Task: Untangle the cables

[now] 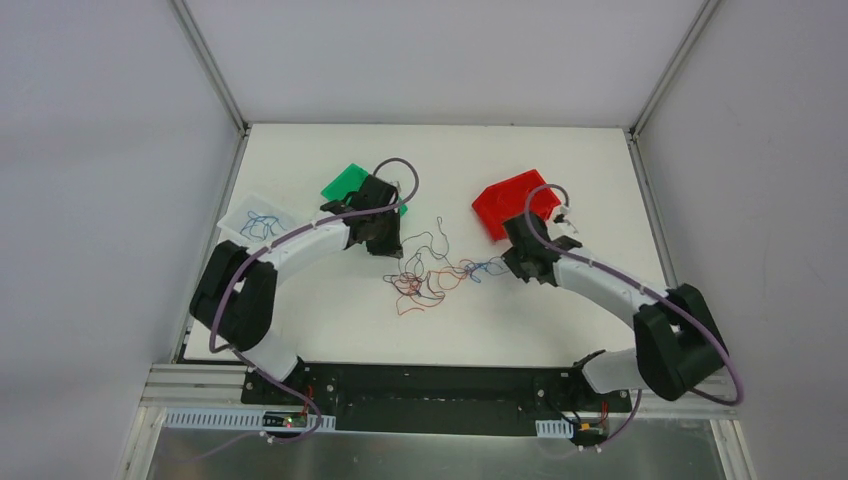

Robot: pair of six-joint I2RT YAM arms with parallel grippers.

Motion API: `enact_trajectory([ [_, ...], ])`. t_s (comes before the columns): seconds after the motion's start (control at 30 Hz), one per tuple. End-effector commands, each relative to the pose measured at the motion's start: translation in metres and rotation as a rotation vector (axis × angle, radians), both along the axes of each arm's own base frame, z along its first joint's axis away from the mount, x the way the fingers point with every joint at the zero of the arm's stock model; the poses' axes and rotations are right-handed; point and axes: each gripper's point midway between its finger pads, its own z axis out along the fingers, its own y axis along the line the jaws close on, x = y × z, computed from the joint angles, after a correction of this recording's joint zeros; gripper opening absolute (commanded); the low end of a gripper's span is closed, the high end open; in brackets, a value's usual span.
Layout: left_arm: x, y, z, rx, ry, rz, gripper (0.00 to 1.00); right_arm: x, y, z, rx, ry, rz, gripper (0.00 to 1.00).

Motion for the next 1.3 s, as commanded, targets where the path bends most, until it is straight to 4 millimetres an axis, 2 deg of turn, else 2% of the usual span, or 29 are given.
enact_trajectory([
  [0.0, 0.003, 0.035, 0.036, 0.048, -0.158, 0.133, 0.0, 0.002, -0.054, 0.043, -0.055, -0.162, -0.141, 0.0],
  [0.1, -0.002, 0.058, 0.054, 0.031, -0.221, 0.224, 0.0, -0.001, -0.084, 0.07, -0.091, -0.279, -0.188, 0.0],
  [0.17, -0.006, 0.067, 0.062, 0.013, -0.243, 0.252, 0.0, -0.002, -0.089, 0.087, -0.084, -0.338, -0.161, 0.03],
  [0.2, -0.007, 0.069, 0.065, 0.004, -0.253, 0.257, 0.0, -0.003, -0.087, 0.091, -0.074, -0.348, -0.139, 0.19],
  [0.27, -0.01, 0.069, 0.07, -0.013, -0.265, 0.248, 0.0, -0.004, -0.076, 0.095, -0.029, -0.339, -0.093, 0.78],
  [0.3, -0.011, 0.066, 0.073, -0.026, -0.267, 0.233, 0.0, -0.006, -0.07, 0.093, 0.0, -0.316, -0.08, 0.96],
  [0.33, -0.013, 0.06, 0.074, -0.048, -0.264, 0.198, 0.0, -0.008, -0.063, 0.092, 0.035, -0.287, -0.077, 0.99],
  [0.47, -0.018, 0.04, 0.083, -0.124, -0.256, 0.093, 0.0, -0.013, -0.034, 0.08, 0.163, -0.182, -0.066, 0.99],
  [0.73, -0.02, 0.036, 0.085, -0.134, -0.259, 0.057, 0.0, -0.016, 0.037, 0.053, 0.233, -0.089, -0.003, 0.99],
  [0.83, -0.019, 0.037, 0.082, -0.128, -0.253, 0.057, 0.0, -0.019, 0.052, 0.039, 0.253, -0.015, -0.084, 0.96],
  [0.93, -0.02, 0.04, 0.08, -0.119, -0.255, 0.07, 0.0, -0.017, 0.074, 0.035, 0.321, -0.002, -0.132, 0.92],
  [1.27, -0.026, 0.049, 0.078, -0.101, -0.276, 0.083, 0.0, -0.007, 0.104, 0.014, 0.403, 0.067, -0.27, 0.91],
])
